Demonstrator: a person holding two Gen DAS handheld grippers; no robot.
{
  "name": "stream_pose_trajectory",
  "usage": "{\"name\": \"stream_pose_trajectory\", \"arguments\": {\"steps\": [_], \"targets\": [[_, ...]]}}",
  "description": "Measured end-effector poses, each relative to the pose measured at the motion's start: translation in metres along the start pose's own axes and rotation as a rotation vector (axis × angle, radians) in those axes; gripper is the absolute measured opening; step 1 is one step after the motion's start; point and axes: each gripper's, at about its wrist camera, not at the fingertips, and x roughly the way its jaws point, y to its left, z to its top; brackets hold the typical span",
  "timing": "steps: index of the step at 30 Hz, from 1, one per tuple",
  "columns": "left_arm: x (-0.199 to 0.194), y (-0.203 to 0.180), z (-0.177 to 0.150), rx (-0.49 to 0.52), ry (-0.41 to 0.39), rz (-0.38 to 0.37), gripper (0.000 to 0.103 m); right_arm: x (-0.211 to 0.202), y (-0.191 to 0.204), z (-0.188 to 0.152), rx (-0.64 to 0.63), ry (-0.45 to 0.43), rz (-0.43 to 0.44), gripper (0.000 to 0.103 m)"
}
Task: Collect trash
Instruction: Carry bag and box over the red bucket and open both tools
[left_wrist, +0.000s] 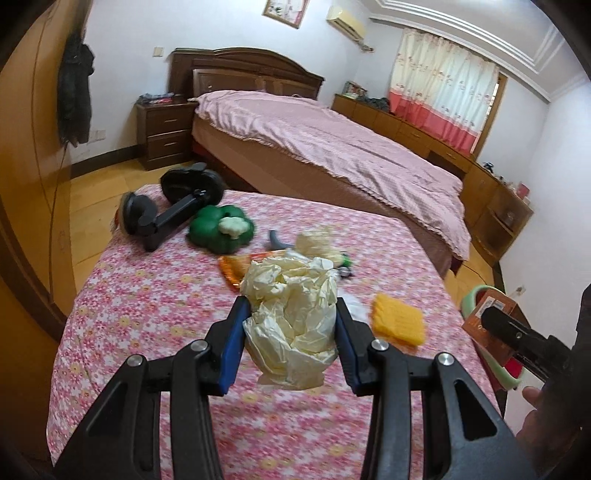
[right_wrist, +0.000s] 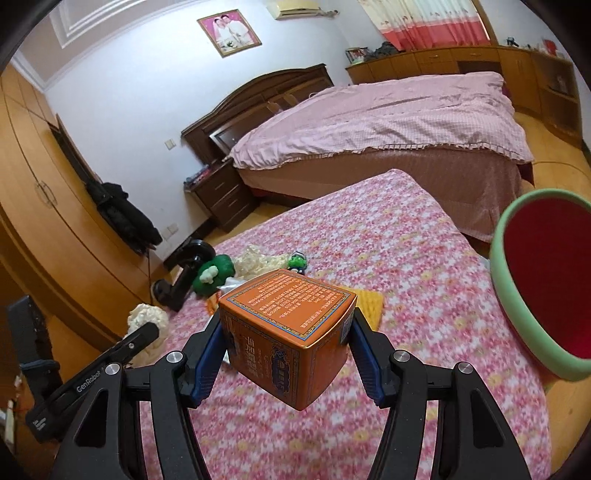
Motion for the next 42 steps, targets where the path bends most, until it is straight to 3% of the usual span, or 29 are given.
{"name": "stream_pose_trajectory", "arguments": {"steps": [11,22,42], "targets": [[-0.005,-0.060,-0.006,0.089,0.020,-0.101,0.045,-0.055,-0.034,0.000,0.031,-0.091,-0.075,0.064],[0.027,-0.148,-0.015,0.225,0.109,-0.230,0.045,-0.092,-0.096,0.011,0.087,-0.164,-0.202,0.064],[0.097,-0.304,-0.043,0.473,0.204,-0.447,0.045,-0.109,-0.220,0.008,0.308,-0.161,-0.322,0.064]]}}
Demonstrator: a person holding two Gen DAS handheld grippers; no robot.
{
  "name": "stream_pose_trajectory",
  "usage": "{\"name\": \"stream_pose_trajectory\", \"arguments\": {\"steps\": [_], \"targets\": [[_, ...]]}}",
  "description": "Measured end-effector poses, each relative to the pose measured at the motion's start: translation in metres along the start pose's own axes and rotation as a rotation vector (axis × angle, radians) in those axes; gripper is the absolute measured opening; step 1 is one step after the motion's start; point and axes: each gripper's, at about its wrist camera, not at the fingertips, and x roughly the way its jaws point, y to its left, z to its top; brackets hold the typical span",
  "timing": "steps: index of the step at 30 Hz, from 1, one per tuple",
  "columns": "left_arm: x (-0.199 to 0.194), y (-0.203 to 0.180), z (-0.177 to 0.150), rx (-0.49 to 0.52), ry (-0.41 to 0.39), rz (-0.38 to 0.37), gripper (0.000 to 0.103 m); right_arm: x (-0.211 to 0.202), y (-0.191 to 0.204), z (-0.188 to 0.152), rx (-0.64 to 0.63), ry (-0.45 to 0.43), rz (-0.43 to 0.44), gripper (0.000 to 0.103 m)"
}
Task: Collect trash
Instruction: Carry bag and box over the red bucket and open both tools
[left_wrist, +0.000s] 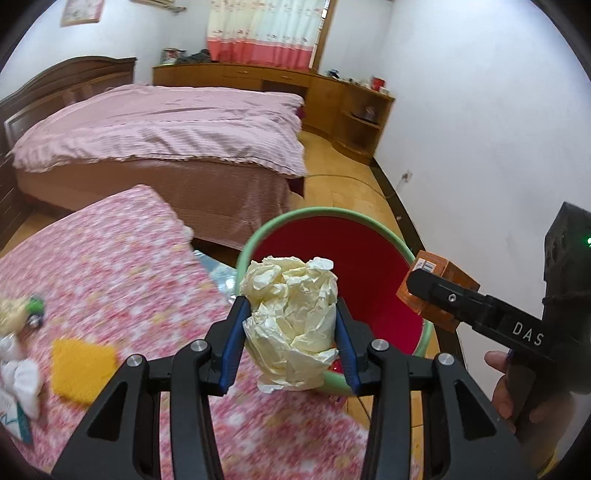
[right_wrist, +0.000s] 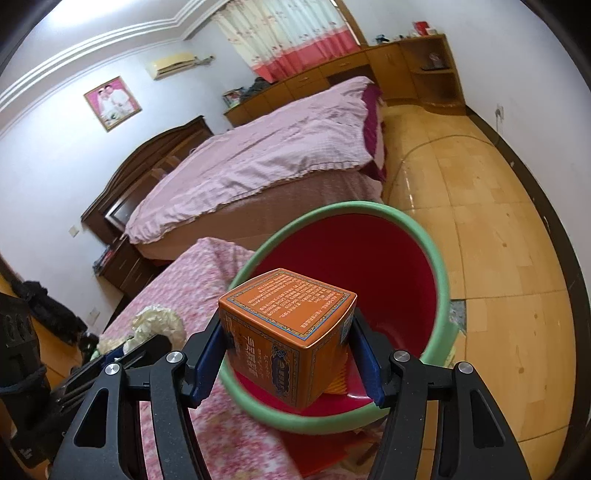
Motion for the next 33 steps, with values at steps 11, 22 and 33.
{"name": "stream_pose_trajectory", "arguments": {"steps": [11,22,33], "targets": [[0.037,-0.015,0.001,0.046,0.033,-0.035,0.051,0.014,-0.027,0.009,0.035,0.009,-0.021,0.064],[0.036,-0.006,0.001,0.025,0.028,-0.007,0.056,0.029,-0.026,0.010,0.037,0.034,-0.008,0.066],[0.013,0.014,-0.003,-0.029,0.001,0.038,0.056,0.027,-0.019,0.007,0.044,0.031,0.005,0.076]]}}
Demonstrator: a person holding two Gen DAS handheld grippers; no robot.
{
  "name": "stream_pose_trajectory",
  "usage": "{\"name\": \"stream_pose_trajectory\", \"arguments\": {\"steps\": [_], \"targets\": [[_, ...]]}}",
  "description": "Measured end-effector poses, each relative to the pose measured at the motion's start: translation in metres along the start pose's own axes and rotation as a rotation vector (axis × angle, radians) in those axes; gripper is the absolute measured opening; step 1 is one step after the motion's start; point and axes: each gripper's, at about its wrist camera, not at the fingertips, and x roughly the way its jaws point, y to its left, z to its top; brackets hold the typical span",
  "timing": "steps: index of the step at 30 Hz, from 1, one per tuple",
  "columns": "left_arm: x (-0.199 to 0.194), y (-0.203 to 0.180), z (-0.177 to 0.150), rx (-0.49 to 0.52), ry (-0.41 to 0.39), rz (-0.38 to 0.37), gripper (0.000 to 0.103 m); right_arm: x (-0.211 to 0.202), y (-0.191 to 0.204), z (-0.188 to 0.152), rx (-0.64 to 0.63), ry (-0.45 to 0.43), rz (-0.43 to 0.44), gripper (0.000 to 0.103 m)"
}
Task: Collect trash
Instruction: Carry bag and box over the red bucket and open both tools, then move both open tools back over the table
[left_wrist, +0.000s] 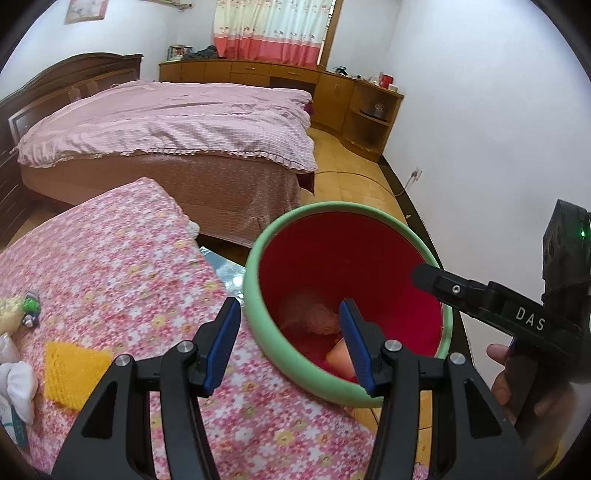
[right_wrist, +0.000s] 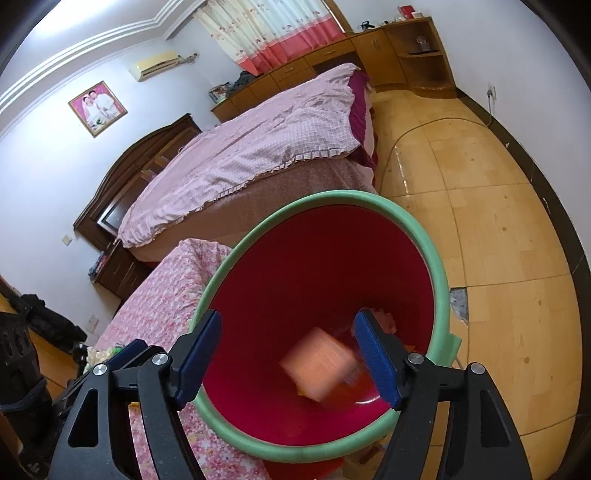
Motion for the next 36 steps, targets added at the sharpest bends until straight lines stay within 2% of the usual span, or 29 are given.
{"name": "stream_pose_trajectory", "arguments": {"steps": [10,22,36], "targets": [[-0.041,0.025,-0.006,-0.063,-0.053,0.055,0.056,-0.020,0.024,-0.009,-0.041,-0.027,0.032,0.076],[-0.088,0.069,-0.026,-0.155,-0.098,0.146,0.056,-0.029,0.074,-0.024,-0.124,-0.014,0.095,0.076],[-0.107,0.145,-0.061,-0.288,-0.064,0.276,0.056,-0.013,0.117,-0.047,-0.201,0.038,0.130,0.076]]}}
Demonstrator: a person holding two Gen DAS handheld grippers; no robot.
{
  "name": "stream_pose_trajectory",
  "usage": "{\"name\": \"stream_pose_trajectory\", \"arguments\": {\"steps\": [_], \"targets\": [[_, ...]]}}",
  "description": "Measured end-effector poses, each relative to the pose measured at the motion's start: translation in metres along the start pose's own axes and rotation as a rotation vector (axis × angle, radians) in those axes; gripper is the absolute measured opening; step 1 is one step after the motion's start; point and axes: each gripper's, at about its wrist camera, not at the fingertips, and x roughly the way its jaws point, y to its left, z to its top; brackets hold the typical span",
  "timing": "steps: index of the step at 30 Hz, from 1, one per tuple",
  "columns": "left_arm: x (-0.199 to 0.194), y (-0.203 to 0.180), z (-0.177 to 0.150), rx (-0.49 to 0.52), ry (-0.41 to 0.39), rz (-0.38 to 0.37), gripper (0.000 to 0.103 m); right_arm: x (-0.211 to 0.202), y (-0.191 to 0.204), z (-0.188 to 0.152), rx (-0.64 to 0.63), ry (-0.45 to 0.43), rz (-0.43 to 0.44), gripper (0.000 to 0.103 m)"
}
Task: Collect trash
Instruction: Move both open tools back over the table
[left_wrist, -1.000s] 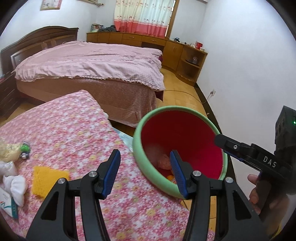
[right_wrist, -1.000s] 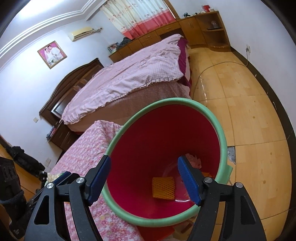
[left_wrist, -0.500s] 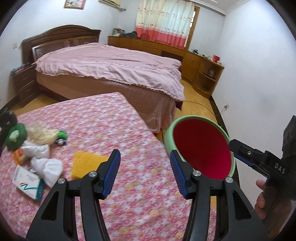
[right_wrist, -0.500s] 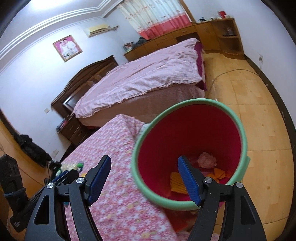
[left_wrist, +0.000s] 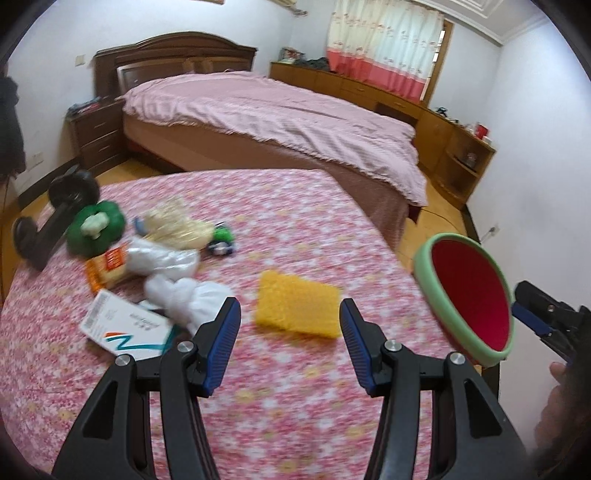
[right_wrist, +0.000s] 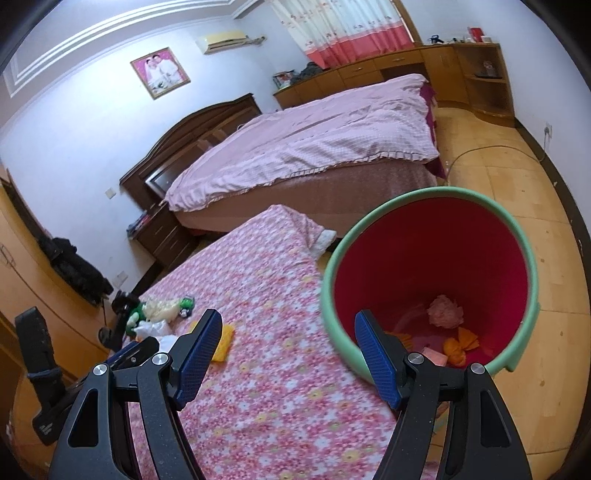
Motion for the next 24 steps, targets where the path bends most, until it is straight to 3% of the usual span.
{"name": "stream_pose_trajectory", "arguments": {"steps": [10,15,24], "targets": [[0.030,0.043,-0.012,-0.101,0.092,-0.004,0.056,0.024,0.015,-0.009,-0.024,0.059,-0.001,0.076],[0.038,0.061,-0.022,-0.138,0.143,0.043,0.056,0.035,0.021,-0.013,-0.042,0.085,0.003,0.076],[0.019,0.100,-0.029,-0.173,0.140,0.142,0.056,0.053,0.037,-0.018,-0.075,0.126,0.023,0.076]]}}
